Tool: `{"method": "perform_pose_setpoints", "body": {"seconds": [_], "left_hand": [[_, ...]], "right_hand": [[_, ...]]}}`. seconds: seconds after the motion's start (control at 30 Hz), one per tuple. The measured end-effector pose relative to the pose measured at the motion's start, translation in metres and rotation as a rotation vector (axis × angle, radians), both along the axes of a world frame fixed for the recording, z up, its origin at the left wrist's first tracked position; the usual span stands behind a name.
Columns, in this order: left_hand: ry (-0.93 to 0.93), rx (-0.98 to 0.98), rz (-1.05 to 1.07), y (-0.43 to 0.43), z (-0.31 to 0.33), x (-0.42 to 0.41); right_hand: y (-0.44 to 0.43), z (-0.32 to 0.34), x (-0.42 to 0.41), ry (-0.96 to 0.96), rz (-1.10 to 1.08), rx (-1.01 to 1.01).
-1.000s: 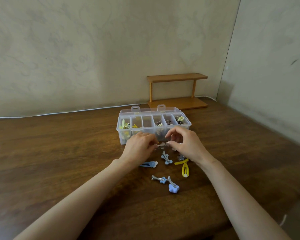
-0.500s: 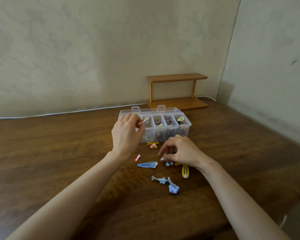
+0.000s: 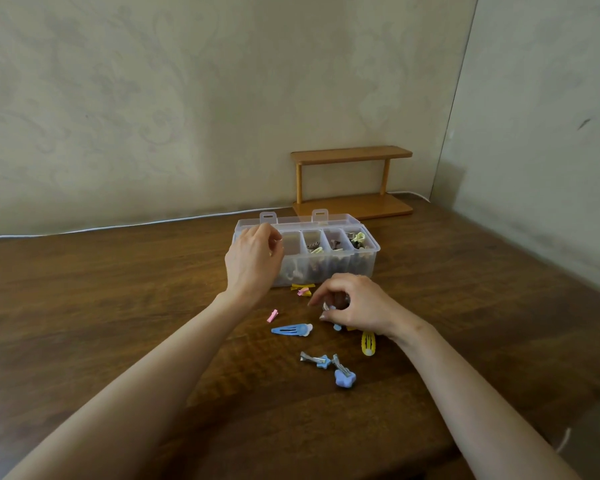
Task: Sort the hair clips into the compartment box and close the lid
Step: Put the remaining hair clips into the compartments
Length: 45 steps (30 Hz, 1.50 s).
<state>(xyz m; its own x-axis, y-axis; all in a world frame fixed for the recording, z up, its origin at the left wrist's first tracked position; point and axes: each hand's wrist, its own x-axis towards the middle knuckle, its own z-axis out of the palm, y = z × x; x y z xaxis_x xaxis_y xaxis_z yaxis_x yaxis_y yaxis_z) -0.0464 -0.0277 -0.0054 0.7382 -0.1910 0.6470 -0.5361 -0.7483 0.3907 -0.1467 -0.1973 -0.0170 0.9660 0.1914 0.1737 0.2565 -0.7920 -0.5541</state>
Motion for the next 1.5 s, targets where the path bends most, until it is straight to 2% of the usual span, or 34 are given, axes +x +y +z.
{"method": "perform_pose_setpoints", "body": {"seconds": [0.17, 0.3, 0.47, 0.57, 0.87, 1.03, 1.23, 1.37, 1.5], "left_hand": [[-0.099, -0.006, -0.043, 0.006, -0.002, -0.006], [-0.151, 0.019, -0.177, 0.006, -0.003, -0.025], [0.104, 0.16, -0.439, -0.002, -0.008, -0.041], [0.134, 0.215, -0.451, -0.007, -0.013, -0.044], [0.233, 0.129, -0.417, -0.009, -0.016, -0.045], [0.167, 0.042, -0.381, -0.001, -0.008, -0.041], [0.042, -0.195, -0.167, 0.01, 0.011, -0.025], [0.021, -0.129, -0.043, 0.007, 0.026, -0.006], [0.052, 0.013, -0.016, 0.002, 0.032, 0.006]], "right_hand": [[0.0, 0.001, 0.0, -0.039, -0.024, 0.094], [-0.001, 0.001, -0.001, -0.051, -0.09, 0.319], [-0.003, 0.003, 0.0, -0.114, -0.127, 0.444], [-0.003, 0.002, 0.0, -0.13, -0.123, 0.45], [0.0, 0.002, -0.001, -0.112, -0.058, 0.475], [-0.002, 0.0, 0.001, -0.195, -0.153, 0.349], [-0.006, -0.008, 0.007, -0.24, -0.154, 0.153], [-0.002, -0.01, 0.008, -0.226, -0.061, -0.048], [0.004, -0.011, 0.009, -0.183, 0.004, -0.152]]}}
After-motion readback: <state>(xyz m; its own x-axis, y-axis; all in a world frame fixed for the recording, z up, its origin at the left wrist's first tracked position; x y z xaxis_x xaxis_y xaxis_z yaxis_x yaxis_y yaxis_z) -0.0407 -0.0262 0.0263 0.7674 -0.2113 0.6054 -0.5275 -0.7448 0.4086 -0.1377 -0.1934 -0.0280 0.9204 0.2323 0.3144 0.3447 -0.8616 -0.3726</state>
